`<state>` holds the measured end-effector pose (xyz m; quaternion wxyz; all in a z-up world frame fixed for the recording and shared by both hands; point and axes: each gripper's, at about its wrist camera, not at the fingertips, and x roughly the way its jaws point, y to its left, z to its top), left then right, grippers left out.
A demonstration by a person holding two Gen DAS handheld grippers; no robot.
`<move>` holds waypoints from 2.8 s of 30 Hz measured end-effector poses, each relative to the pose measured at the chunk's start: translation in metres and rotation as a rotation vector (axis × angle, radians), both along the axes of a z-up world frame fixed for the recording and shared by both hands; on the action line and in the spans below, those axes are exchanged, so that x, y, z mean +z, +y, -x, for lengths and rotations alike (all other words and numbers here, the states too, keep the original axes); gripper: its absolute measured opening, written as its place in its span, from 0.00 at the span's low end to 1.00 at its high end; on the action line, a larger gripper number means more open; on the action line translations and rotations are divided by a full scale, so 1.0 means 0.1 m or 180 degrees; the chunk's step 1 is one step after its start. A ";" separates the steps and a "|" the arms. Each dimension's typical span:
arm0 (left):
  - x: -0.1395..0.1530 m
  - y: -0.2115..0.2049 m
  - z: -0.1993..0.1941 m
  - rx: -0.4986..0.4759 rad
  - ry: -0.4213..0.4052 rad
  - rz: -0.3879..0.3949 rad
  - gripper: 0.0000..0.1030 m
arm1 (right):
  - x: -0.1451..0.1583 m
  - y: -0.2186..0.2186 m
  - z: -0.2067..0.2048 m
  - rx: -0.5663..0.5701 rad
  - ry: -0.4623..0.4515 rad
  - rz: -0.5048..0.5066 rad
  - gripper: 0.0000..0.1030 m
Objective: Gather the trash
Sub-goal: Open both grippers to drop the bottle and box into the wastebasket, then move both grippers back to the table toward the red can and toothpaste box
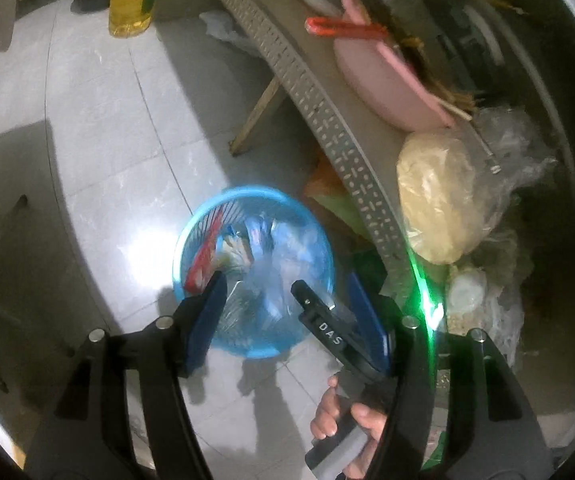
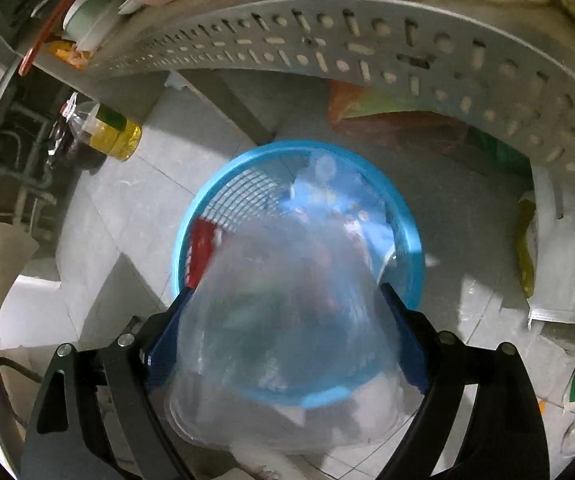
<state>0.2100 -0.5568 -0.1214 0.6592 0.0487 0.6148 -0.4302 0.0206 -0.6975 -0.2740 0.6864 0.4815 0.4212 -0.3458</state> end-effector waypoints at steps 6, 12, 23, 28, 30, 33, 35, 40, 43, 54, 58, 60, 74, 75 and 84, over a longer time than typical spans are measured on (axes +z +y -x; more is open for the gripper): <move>0.33 0.22 0.00 0.0022 -0.0104 0.0202 0.60 | 0.07 0.08 0.18 -0.0052 -0.0082 0.0116 0.84; 0.72 0.55 0.09 0.0009 -0.0289 0.0391 0.66 | 0.35 0.21 0.43 -0.0077 -0.0165 0.0342 0.84; 1.52 1.49 0.36 -0.0003 -0.0908 0.0819 0.80 | 0.91 0.70 0.86 0.0070 -0.0314 0.0616 0.84; 1.71 2.02 0.46 0.0109 -0.1121 0.0906 0.81 | 1.23 1.06 0.89 0.0292 -0.0415 0.0726 0.84; 1.77 2.22 0.51 0.0168 -0.1243 0.0907 0.81 | 1.36 1.20 0.84 0.0398 -0.0443 0.0785 0.84; 1.82 2.53 0.59 0.0172 -0.1403 0.0887 0.85 | 1.60 1.42 0.74 0.0616 -0.0505 0.0945 0.85; 1.83 2.72 0.62 0.0217 -0.1446 0.0878 0.87 | 1.77 1.56 0.66 0.0755 -0.0554 0.1053 0.85; 1.83 3.30 0.61 0.0614 -0.1553 0.0884 0.89 | 2.17 1.91 0.48 0.1116 -0.0657 0.1320 0.89; 1.83 3.63 0.56 0.0824 -0.1583 0.0838 0.90 | 2.40 2.13 0.36 0.1335 -0.0712 0.1480 0.92; 1.70 4.87 0.46 0.1548 -0.1708 0.0454 0.92 | 2.88 2.97 -0.12 0.2051 -0.0674 0.1727 0.94; 1.70 5.34 0.35 0.1948 -0.1632 0.0484 0.92 | 3.01 3.28 -0.41 0.2412 -0.0638 0.1823 0.94; 1.72 5.53 0.30 0.2068 -0.1641 0.0595 0.92 | 3.07 3.45 -0.54 0.2535 -0.0643 0.1906 0.94; 1.73 5.85 -0.97 0.2849 -0.1569 0.0553 0.83 | 3.17 4.20 -1.55 0.3320 -0.1191 0.1394 0.94; 1.70 5.85 -1.06 0.2881 -0.1515 0.0541 0.78 | 3.17 4.22 -1.64 0.3343 -0.1222 0.1334 0.94; 1.27 6.08 -1.53 0.3301 -0.0689 0.0729 0.50 | 3.17 4.31 -2.58 0.3770 -0.1324 0.0881 0.94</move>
